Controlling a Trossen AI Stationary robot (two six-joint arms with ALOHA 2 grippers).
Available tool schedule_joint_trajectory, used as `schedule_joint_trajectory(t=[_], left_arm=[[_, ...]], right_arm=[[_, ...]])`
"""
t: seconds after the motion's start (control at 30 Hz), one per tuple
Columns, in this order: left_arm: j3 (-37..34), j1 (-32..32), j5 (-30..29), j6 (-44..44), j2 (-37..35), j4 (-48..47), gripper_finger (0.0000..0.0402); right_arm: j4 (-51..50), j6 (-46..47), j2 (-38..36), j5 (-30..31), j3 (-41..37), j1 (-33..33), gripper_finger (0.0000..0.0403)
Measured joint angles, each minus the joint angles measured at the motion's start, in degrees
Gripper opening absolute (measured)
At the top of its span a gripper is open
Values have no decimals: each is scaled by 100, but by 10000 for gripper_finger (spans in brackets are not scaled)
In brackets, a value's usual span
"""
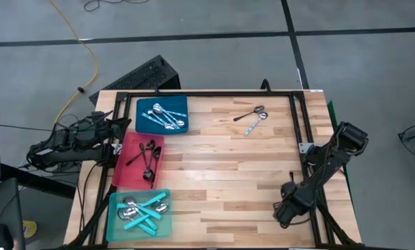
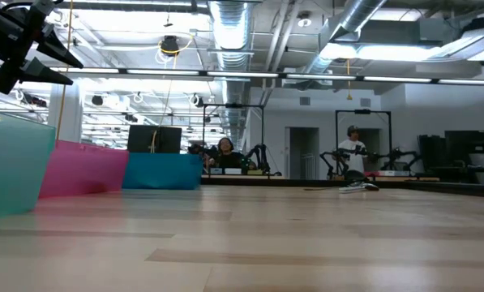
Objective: Sort silverware by color (type)
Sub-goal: Put the black spoon into the red bin
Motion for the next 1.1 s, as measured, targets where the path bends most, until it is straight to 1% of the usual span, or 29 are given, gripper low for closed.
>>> schedule_joint_trajectory(t=[0.17, 0.3, 0.43, 0.7, 0.83, 1.1], left_arm=[[0, 1, 0, -42, 1, 2, 195], [0, 1, 1, -42, 1, 4, 195], [0, 1, 2, -42, 1, 4, 195], [0, 1, 2, -123, 1, 9, 195], [0, 0, 0, -123, 1, 9, 195], [0, 1, -9, -123, 1, 9, 195]], right_arm=[[257, -199, 157, -64, 15, -38, 233], [353, -160, 194, -109, 15, -38, 213], [409, -158, 203, -166, 15, -43, 172], [609, -158, 225, -313, 5, -115, 71], [669, -142, 227, -389, 2, -172, 36], [726, -150, 227, -253, 135, -388, 36]])
